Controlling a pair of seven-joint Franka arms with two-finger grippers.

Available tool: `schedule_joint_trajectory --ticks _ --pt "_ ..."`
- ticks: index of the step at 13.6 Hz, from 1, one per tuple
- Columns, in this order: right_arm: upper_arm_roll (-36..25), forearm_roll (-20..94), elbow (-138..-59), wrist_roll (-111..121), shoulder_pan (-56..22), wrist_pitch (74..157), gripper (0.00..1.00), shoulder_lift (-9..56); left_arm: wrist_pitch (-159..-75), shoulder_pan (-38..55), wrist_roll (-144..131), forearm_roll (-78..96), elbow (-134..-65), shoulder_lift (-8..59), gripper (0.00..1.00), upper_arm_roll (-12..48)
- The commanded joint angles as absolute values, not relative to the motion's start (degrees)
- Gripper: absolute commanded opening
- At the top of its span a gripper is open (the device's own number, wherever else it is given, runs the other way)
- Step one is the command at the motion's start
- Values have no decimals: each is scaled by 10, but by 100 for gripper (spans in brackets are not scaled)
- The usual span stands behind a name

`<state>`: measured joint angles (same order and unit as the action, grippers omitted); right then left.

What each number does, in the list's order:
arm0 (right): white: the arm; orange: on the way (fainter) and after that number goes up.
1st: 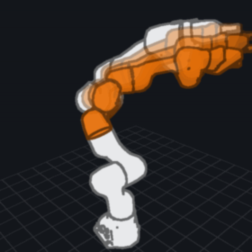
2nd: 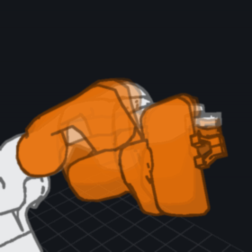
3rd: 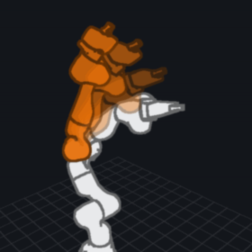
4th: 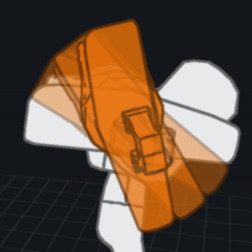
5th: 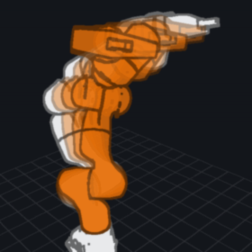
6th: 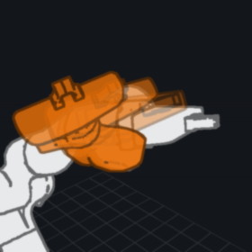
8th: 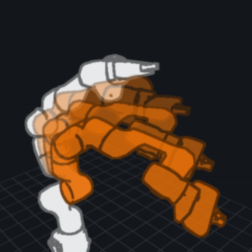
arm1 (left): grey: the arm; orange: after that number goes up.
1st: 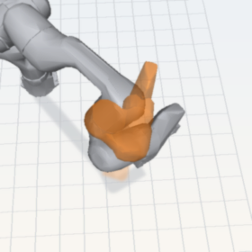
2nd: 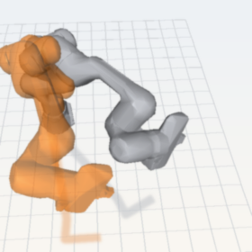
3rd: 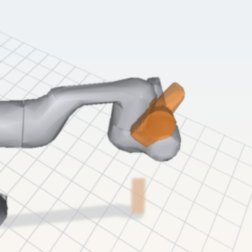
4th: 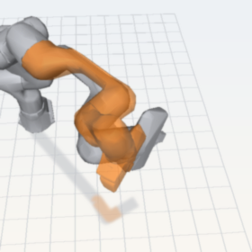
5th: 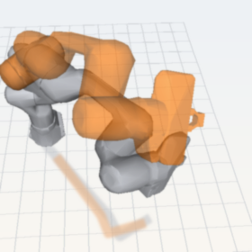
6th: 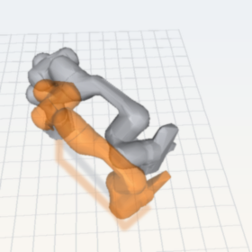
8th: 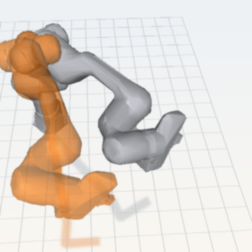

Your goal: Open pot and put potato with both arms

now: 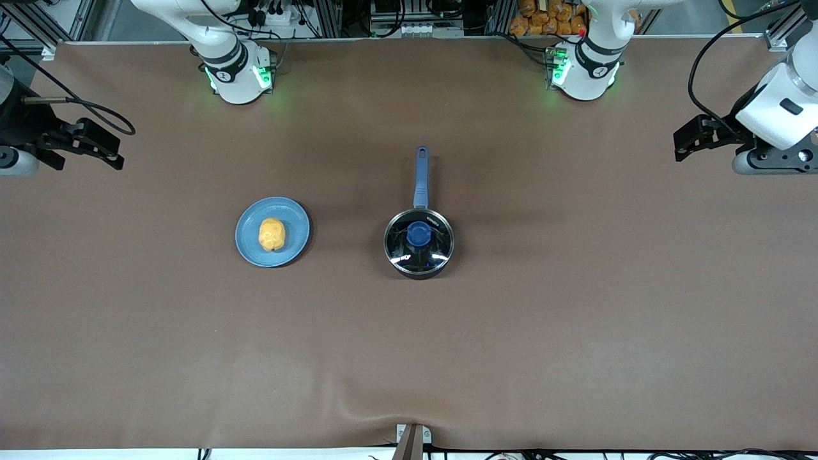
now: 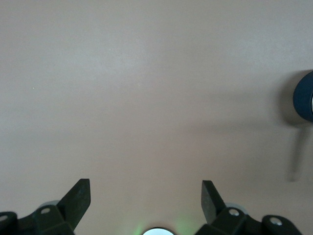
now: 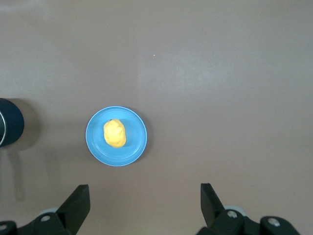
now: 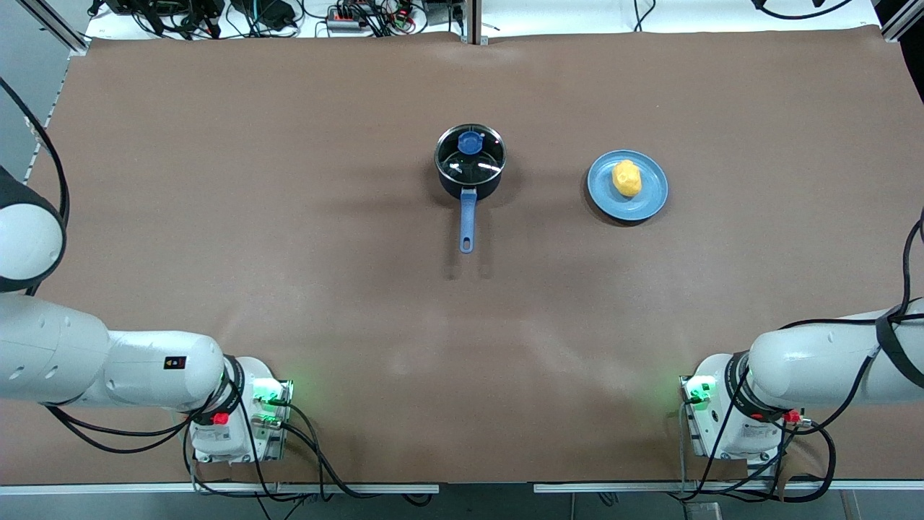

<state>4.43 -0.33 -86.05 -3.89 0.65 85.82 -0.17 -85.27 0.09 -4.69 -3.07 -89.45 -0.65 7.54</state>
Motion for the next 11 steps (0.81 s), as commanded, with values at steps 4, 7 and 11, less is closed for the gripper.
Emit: schedule_joint_trajectory --ticks 4,7,11 --pt "50 -1 -860 -34 14 854 100 -4 -855 3 -40 -29 -881 -2 100 77" --pt "50 -1 -860 -34 15 854 100 -4 -887 -2 -42 -34 -877 19 100 76" --pt "50 -1 -860 -34 15 854 100 -4 -911 -2 -47 -33 -871 28 100 76"
